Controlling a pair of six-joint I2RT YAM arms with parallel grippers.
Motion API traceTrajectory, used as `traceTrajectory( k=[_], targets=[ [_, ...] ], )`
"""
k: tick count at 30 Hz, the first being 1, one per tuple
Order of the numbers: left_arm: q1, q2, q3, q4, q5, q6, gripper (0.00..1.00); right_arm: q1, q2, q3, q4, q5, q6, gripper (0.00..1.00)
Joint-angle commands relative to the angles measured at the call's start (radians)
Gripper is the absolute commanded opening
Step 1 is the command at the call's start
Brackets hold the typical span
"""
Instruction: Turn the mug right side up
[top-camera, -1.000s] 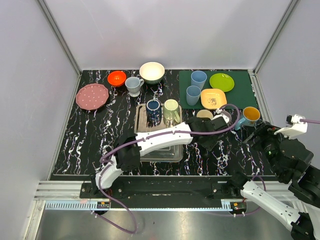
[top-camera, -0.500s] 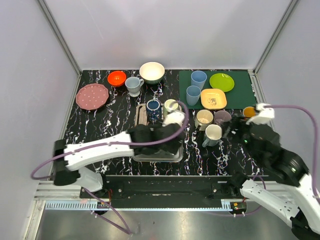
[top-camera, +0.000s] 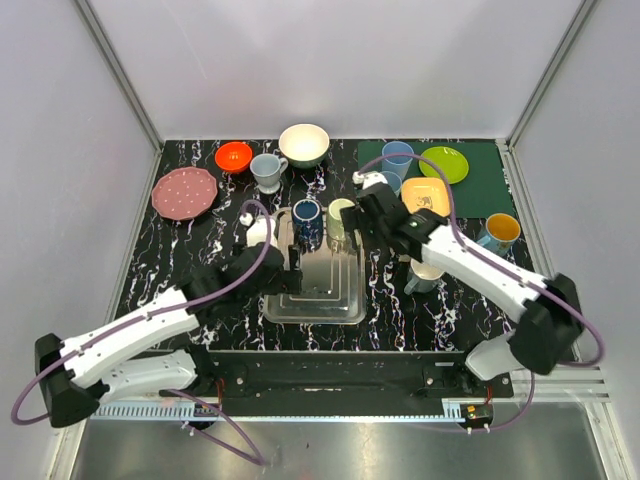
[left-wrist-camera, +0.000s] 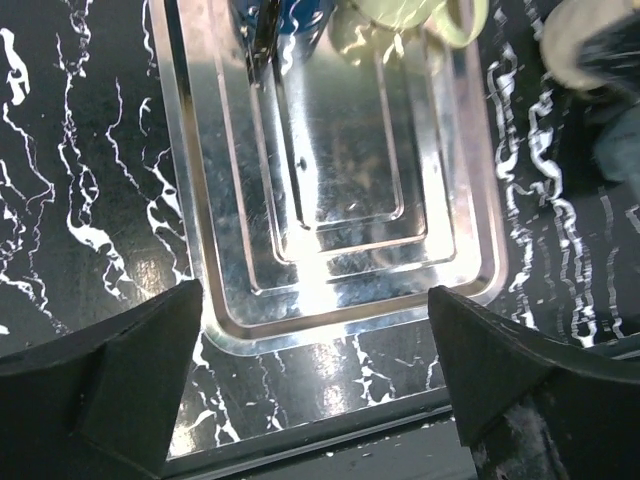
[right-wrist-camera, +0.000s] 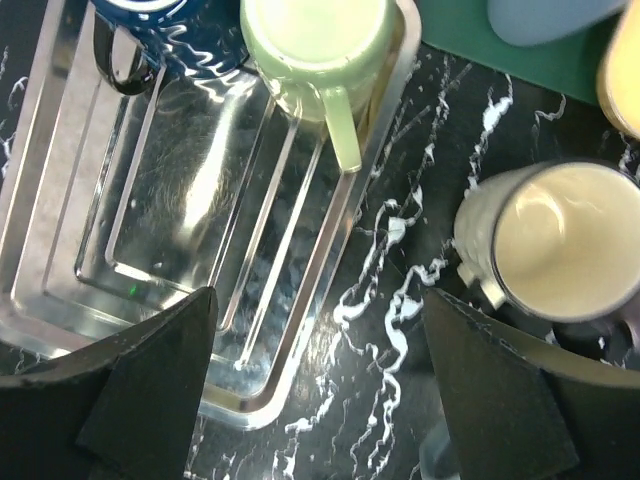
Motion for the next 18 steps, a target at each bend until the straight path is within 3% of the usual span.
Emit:
traceTrajectory(
  k=[1,10,14,18],
  targets=[
    [0.005,-0.104,-0.023,0.071,0.013,-0.011,0.99,0.003,0.161,0.143,0.088,-0.038,-0.095,0.88],
    [0.007,-0.340,-0.103,0.084,-0.016,0.075,0.97,-0.020,0.427,0.278,0.117,-0.030,-0.218,0.77],
    [0.007,-0.376,-0.114,0.088,-0.019,0.121,0.95,-0.034,0.488,0.321,0.088,-0.021,-0.247,0.69],
    [0.007,-0.370,-0.114,0.088,-0.014,0.130,0.95,-0.054,0.504,0.330,0.087,-0.031,-0.263,0.69]
  ],
)
